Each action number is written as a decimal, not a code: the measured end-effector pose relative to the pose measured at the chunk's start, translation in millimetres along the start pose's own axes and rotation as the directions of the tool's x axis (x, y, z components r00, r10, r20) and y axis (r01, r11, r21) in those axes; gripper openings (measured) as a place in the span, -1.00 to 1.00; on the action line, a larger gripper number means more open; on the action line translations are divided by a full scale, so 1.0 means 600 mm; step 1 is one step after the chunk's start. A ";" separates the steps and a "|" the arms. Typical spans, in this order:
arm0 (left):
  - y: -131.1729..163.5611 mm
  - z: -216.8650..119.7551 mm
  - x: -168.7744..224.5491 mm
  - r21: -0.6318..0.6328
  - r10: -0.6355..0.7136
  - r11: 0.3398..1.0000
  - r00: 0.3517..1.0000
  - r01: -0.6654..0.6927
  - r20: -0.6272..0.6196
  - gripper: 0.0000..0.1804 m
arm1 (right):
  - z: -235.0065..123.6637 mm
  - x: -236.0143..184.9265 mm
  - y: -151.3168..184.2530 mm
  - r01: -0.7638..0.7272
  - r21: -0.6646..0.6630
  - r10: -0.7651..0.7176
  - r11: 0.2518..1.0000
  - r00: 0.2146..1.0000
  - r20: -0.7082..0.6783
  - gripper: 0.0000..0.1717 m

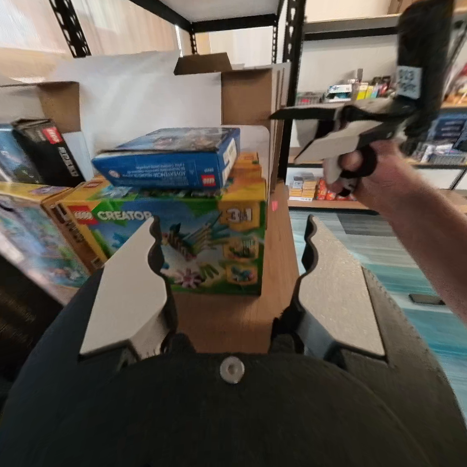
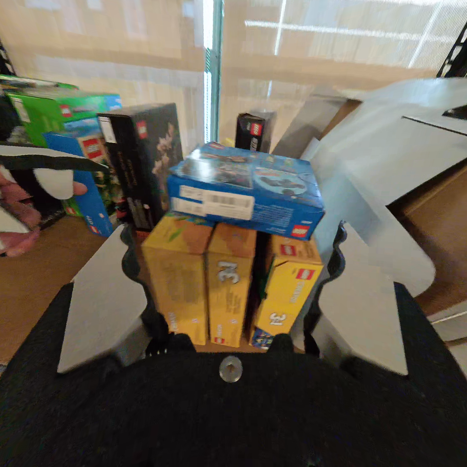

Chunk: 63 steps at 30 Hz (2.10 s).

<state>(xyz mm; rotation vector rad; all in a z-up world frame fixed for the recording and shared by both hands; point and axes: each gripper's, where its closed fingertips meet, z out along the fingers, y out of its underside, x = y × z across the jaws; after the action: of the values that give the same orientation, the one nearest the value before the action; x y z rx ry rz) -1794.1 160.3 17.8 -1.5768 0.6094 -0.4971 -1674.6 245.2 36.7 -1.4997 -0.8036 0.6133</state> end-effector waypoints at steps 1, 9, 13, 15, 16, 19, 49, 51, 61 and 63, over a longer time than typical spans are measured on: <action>-0.008 0.024 -0.003 0.007 -0.029 1.000 1.000 0.029 0.003 0.25 | 0.020 0.020 0.002 -0.019 -0.026 0.019 0.999 1.000 0.023 0.77; -0.023 0.136 -0.030 0.021 -0.088 0.996 0.995 0.087 0.043 0.38 | 0.079 0.008 0.010 -0.151 -0.126 0.181 0.981 0.942 0.283 0.42; -0.026 0.130 -0.049 0.052 -0.111 0.993 0.991 0.107 0.078 0.36 | 0.076 -0.023 0.010 -0.103 -0.089 0.125 0.991 0.951 0.283 0.36; -0.035 0.112 -0.053 0.104 -0.139 0.986 0.987 0.131 0.075 0.26 | 0.073 -0.039 0.018 -0.062 -0.100 0.084 0.993 0.970 0.227 0.32; -0.040 0.100 -0.049 0.131 -0.150 0.981 0.986 0.141 0.065 0.25 | 0.072 -0.053 0.021 -0.043 -0.107 0.065 0.993 0.976 0.210 0.35; -0.047 0.060 -0.045 0.164 -0.101 0.983 0.988 0.080 0.121 0.21 | 0.060 -0.105 0.011 -0.005 -0.054 0.015 0.999 0.982 0.187 0.38; 0.115 -0.293 -0.036 0.180 -0.070 0.984 0.944 0.011 0.323 -0.17 | 0.069 -0.491 0.194 -0.189 -0.107 0.212 0.976 0.939 0.272 0.11; 0.109 -0.299 -0.031 0.181 -0.042 0.983 0.949 -0.016 0.311 -0.18 | 0.068 -0.506 0.205 -0.180 -0.136 0.212 0.974 0.935 0.285 0.09; 0.085 -0.246 -0.005 -0.086 0.327 0.945 0.921 -0.315 0.212 -0.27 | 0.066 -0.632 0.275 -0.226 -0.318 0.349 0.921 0.841 0.413 0.03; 0.093 -0.226 -0.012 -0.143 0.336 0.938 0.927 -0.314 0.169 -0.26 | 0.060 -0.647 0.277 -0.210 -0.339 0.350 0.917 0.830 0.433 0.00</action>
<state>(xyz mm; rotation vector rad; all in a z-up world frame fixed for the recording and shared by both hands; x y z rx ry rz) -1891.4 58.7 -24.5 -1.5683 0.7451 -0.0598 -1920.0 -35.6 -164.4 -1.7680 -1.0951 1.1778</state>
